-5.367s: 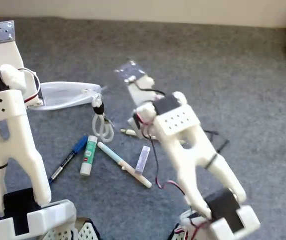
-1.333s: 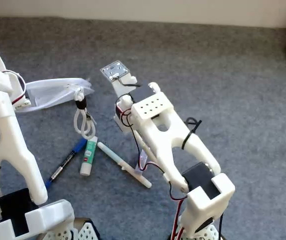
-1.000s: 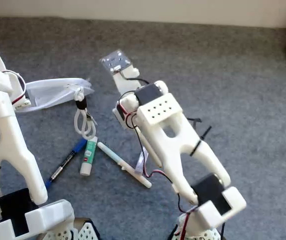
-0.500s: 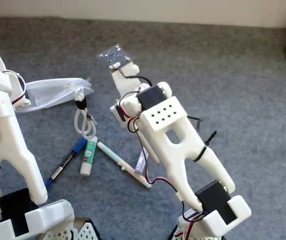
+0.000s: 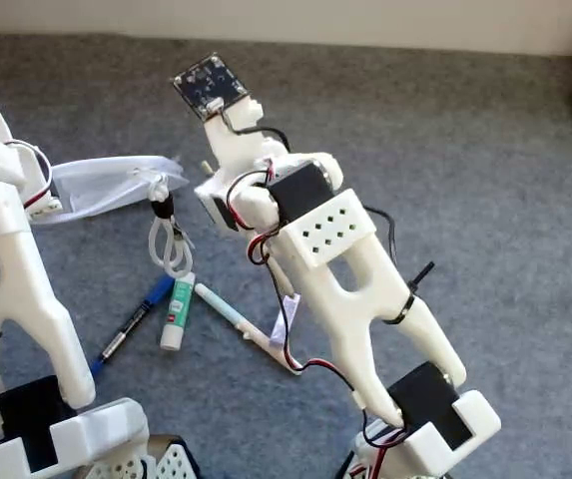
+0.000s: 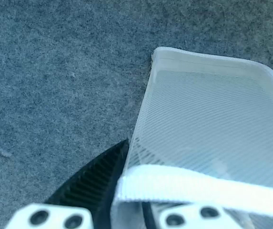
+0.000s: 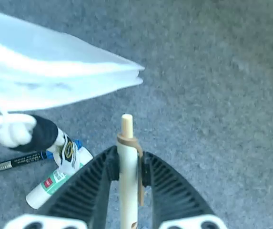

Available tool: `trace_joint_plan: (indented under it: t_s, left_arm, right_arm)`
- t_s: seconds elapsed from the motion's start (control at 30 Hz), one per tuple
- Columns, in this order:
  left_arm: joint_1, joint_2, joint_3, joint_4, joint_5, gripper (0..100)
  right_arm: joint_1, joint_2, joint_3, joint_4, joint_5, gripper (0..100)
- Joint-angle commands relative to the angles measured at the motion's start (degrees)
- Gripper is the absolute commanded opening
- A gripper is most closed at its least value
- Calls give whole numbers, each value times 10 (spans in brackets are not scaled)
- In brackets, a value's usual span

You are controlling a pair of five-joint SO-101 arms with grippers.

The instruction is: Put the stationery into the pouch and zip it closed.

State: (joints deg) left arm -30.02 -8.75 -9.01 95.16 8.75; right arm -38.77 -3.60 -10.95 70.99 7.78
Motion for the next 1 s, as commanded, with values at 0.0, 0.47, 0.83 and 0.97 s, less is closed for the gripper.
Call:
trace_joint_plan:
  t_s: [0.0,0.47,0.83,0.97]
  left_arm:
    - [-8,-3,0,-12,7,7]
    - [-8,-3,0,-12,7,7]
    - [-8,-3,0,-11,7,7]
    - [-8,-3,0,-11,7,7]
  right_arm:
    - [-6,-41,-51,0,-5,5]
    - [8,-41,-127,-1,-5,5]
    - [-7,-41,-184,-2,-9,5]
    - [-8,-41,-207,-2,-9,5]
